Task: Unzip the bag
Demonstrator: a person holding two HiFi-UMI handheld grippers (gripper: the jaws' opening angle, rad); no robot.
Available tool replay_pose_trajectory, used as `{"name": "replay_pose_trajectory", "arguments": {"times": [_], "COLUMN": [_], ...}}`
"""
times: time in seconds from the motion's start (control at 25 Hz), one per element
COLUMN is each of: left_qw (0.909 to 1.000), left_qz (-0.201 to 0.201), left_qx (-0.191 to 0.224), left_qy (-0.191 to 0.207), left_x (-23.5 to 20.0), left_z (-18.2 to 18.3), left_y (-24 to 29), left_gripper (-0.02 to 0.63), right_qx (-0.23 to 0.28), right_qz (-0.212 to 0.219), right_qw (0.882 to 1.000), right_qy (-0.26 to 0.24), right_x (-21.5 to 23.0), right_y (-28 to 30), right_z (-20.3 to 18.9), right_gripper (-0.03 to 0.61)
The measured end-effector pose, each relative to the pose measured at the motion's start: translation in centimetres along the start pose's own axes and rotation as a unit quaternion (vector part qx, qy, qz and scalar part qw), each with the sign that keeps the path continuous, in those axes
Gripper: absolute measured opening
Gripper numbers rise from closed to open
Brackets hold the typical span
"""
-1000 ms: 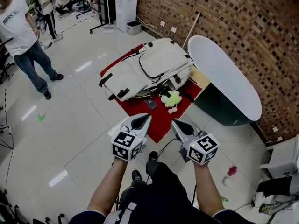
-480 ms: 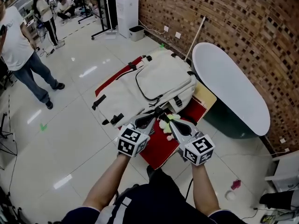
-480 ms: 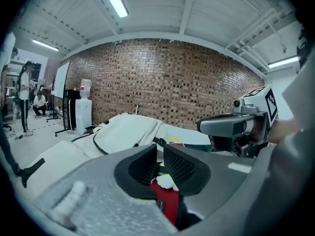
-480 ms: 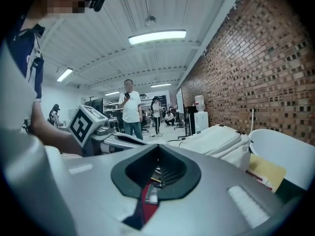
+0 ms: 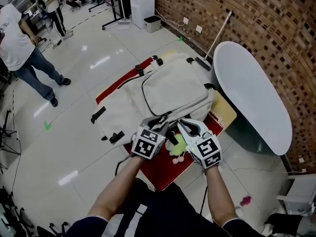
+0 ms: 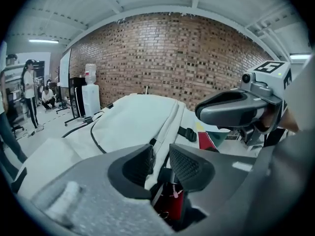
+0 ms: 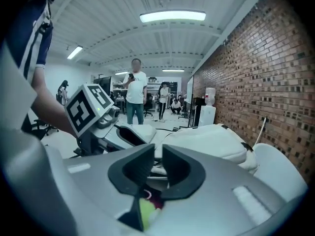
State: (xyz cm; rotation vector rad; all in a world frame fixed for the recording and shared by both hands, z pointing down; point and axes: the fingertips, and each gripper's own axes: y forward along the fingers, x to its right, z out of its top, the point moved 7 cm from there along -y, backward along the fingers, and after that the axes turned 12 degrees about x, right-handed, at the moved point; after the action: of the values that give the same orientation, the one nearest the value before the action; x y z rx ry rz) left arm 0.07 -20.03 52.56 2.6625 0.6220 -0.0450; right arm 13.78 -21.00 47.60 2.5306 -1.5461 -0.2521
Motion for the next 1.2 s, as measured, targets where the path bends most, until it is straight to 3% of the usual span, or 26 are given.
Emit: {"name": "replay_pose_trajectory", "arguments": {"times": [0.04, 0.08, 0.28, 0.48, 0.6, 0.64, 0.84, 1.04, 1.2], "left_qw": [1.0, 0.9999, 0.9969, 0.9907, 0.9835, 0.9813, 0.9794, 0.9747, 0.9668], "left_qz": [-0.003, -0.008, -0.025, -0.04, -0.078, -0.09, -0.11, -0.126, -0.14], "left_qx": [-0.006, -0.013, -0.074, -0.13, -0.163, -0.17, -0.169, -0.184, -0.209], "left_qy": [0.001, 0.001, -0.007, 0.0, -0.001, -0.006, -0.015, 0.017, 0.049], "left_x": [-0.2, -0.4, -1.1, -1.0, -0.6, -0.5, -1.3, -2.4, -2.3], "left_z": [0.0, -0.1, -2.2, -3.2, -3.6, -3.7, -2.2, -1.5, -1.5], "left_y": [0.6, 1.2, 3.3, 4.5, 5.2, 5.4, 4.4, 2.8, 2.2], "left_gripper": [0.123, 0.123, 0.124, 0.123, 0.08, 0.052, 0.031, 0.021, 0.021], "right_qx": [-0.012, -0.023, -0.06, -0.088, -0.094, -0.095, -0.113, -0.12, -0.152], "right_qz": [0.007, 0.013, 0.032, 0.046, 0.052, 0.053, 0.062, 0.084, 0.119], "right_qw": [1.0, 0.999, 0.994, 0.99, 0.988, 0.988, 0.983, 0.977, 0.957], "right_qy": [-0.01, -0.022, -0.086, -0.1, -0.107, -0.108, -0.131, -0.157, -0.216], "right_x": [0.5, 0.9, 2.5, 3.1, 2.9, 2.9, 3.0, 2.7, 1.6], "right_y": [0.6, 1.1, 3.3, 4.7, 5.3, 5.4, 5.8, 6.1, 7.6], "right_z": [-0.1, -0.3, -0.7, -1.5, -1.5, -1.6, -2.0, -1.9, -2.4], "right_gripper": [0.095, 0.114, 0.114, 0.112, 0.107, 0.104, 0.089, 0.091, 0.146]}}
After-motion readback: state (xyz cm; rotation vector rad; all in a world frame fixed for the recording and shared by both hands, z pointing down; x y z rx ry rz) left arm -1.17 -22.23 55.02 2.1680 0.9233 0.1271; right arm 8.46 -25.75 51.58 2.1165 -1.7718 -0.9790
